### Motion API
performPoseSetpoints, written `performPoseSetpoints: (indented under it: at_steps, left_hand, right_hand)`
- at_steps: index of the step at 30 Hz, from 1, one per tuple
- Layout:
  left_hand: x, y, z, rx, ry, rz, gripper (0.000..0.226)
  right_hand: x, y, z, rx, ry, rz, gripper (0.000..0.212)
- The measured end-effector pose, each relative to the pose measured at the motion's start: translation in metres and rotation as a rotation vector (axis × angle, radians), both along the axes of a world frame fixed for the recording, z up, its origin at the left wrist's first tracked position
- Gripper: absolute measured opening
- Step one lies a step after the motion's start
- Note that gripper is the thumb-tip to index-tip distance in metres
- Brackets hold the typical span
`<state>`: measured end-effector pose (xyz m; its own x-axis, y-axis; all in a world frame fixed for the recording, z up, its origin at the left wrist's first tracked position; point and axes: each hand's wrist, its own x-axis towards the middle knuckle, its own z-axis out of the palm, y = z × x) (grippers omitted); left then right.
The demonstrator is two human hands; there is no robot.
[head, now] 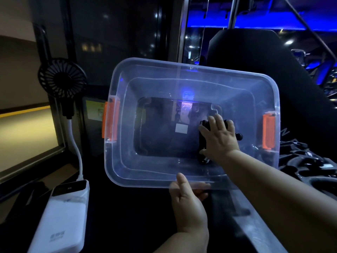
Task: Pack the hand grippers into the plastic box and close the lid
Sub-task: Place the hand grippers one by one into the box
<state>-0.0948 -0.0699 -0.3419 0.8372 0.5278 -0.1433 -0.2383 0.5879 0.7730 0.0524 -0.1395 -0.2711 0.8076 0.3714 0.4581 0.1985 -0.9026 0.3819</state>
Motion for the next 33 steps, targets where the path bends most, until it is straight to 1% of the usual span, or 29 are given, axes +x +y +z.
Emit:
performPoseSetpoints:
  at_steps: [3, 6, 8, 10, 11, 13, 17, 19, 21, 22, 24, 27, 28, 29, 31, 32, 33]
  left_hand:
    - [0.0, 0.001, 0.0, 0.008, 0.005, -0.01, 0.048]
    - [-0.001, 0.0, 0.001, 0.021, -0.016, -0.029, 0.046]
    - [0.0, -0.001, 0.001, 0.026, -0.008, -0.031, 0.052]
    - [0.0, 0.0, 0.002, 0.008, -0.015, -0.029, 0.05]
    - [0.0, 0.0, 0.001, 0.003, -0.018, -0.033, 0.054]
    - [-0.001, -0.001, -0.001, 0.006, -0.018, -0.05, 0.072]
    - [-0.003, -0.002, -0.001, 0.012, -0.028, -0.024, 0.121]
    - [-0.002, -0.002, -0.003, 0.04, -0.019, -0.013, 0.127]
    - [0.0, -0.001, -0.004, 0.042, -0.014, -0.034, 0.122]
    - [0.0, -0.001, -0.003, 0.037, -0.007, -0.043, 0.115]
    - [-0.001, -0.001, -0.001, 0.023, 0.007, -0.061, 0.097]
    - [0.003, 0.0, -0.004, 0.03, 0.044, -0.07, 0.06]
    - [0.003, 0.001, -0.004, 0.041, 0.042, -0.077, 0.056]
    - [0.001, 0.002, -0.001, 0.041, 0.026, -0.086, 0.059]
    - [-0.001, 0.003, 0.0, 0.036, 0.008, -0.077, 0.075]
    - [-0.002, 0.003, -0.001, 0.033, 0.0, -0.074, 0.077]
    - [-0.003, 0.003, 0.0, 0.027, 0.0, -0.077, 0.073]
  right_hand:
    - [0.005, -0.002, 0.0, -0.107, 0.058, 0.024, 0.069]
    - [0.008, -0.002, -0.002, -0.217, 0.096, 0.055, 0.052]
    - [0.009, 0.0, -0.002, -0.24, 0.118, 0.05, 0.048]
    - [0.01, 0.002, -0.002, -0.248, 0.122, 0.04, 0.046]
    - [0.011, 0.003, -0.002, -0.253, 0.121, 0.036, 0.045]
    - [0.013, 0.004, -0.003, -0.265, 0.121, 0.027, 0.044]
    - [0.015, 0.007, -0.006, -0.267, 0.116, 0.006, 0.044]
    - [0.016, 0.008, -0.007, -0.271, 0.116, 0.001, 0.044]
    - [0.018, 0.008, -0.008, -0.277, 0.119, -0.002, 0.044]
    - [0.018, 0.008, -0.008, -0.278, 0.119, -0.002, 0.045]
    - [0.018, 0.007, -0.008, -0.282, 0.116, -0.005, 0.046]
    - [0.017, 0.008, -0.009, -0.308, 0.109, -0.017, 0.049]
    - [0.017, 0.008, -0.009, -0.32, 0.106, -0.024, 0.05]
    - [0.017, 0.009, -0.009, -0.331, 0.104, -0.034, 0.05]
    - [0.017, 0.011, -0.007, -0.349, 0.107, -0.053, 0.049]
    - [0.018, 0.011, -0.007, -0.354, 0.109, -0.059, 0.048]
    - [0.018, 0.012, -0.007, -0.356, 0.111, -0.06, 0.047]
